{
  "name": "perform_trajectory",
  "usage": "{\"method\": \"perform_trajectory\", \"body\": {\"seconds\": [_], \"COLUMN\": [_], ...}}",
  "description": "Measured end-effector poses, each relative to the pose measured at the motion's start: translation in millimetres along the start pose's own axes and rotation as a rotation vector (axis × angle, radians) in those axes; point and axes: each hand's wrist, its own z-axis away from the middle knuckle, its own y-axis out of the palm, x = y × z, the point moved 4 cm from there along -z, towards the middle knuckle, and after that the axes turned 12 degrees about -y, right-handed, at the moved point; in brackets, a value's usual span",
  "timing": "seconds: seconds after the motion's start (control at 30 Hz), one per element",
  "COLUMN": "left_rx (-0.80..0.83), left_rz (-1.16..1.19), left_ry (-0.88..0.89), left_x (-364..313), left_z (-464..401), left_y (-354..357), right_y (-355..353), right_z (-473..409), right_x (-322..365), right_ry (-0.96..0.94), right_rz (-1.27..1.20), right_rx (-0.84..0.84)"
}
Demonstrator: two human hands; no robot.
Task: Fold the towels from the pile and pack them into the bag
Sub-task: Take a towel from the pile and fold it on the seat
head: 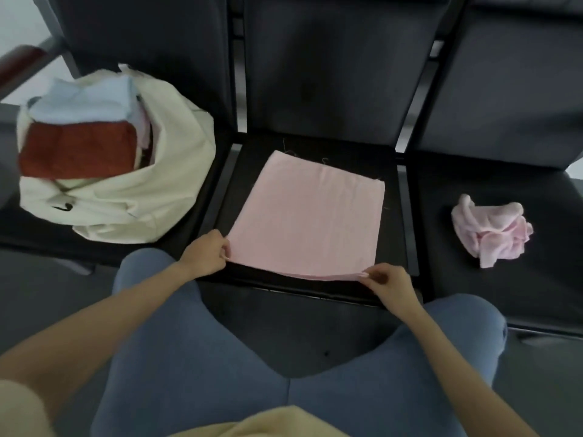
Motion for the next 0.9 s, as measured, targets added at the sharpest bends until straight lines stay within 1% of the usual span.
{"method": "perform_trajectory", "body": {"seconds": [0.07,0.1,0.13,0.23,0.33,0.47,0.53,0.6,0.63,0.67,0.73,0.83,0.9], "left_rx": [-0.085,-0.126,-0.149,-0.086,-0.032,-0.013,-0.020,-0.014,-0.012,-0.012,-0.019,-0.001,-0.014], "left_rz": [-0.240,-0.286,-0.268,-0.065,0.057,0.173,0.225,0.246,0.248,0.251,0.268,0.257,0.236], "left_ry": [0.000,0.036,0.107,0.374,0.524,0.571,0.604,0.612,0.610,0.612,0.618,0.628,0.610], "left_x": [-15,-29,-45,-101,-152,-200,-214,-221,-223,-225,-225,-226,-227], "left_z": [9,15,22,42,49,44,42,39,37,35,32,32,33], "left_y": [0,1,4,29,59,84,88,91,91,91,89,85,80], "right_y": [3,3,4,2,-1,-6,-10,-15,-19,-22,-28,-33,-35], "right_z": [5,7,8,10,10,6,0,-9,-18,-31,-66,-126,-166], "right_x": [0,-1,-3,-8,-11,-8,-8,-7,-10,-16,-32,-55,-65], "right_ry": [-0.048,-0.065,-0.077,-0.074,-0.039,-0.040,-0.028,0.005,0.030,0.054,0.087,0.170,0.241], "right_rz": [0.055,0.068,0.076,0.071,0.020,-0.042,-0.065,-0.092,-0.102,-0.107,-0.039,0.071,0.128], "right_rx": [0.027,0.028,0.021,0.008,0.021,0.063,0.151,0.279,0.315,0.308,0.181,-0.108,-0.235]}}
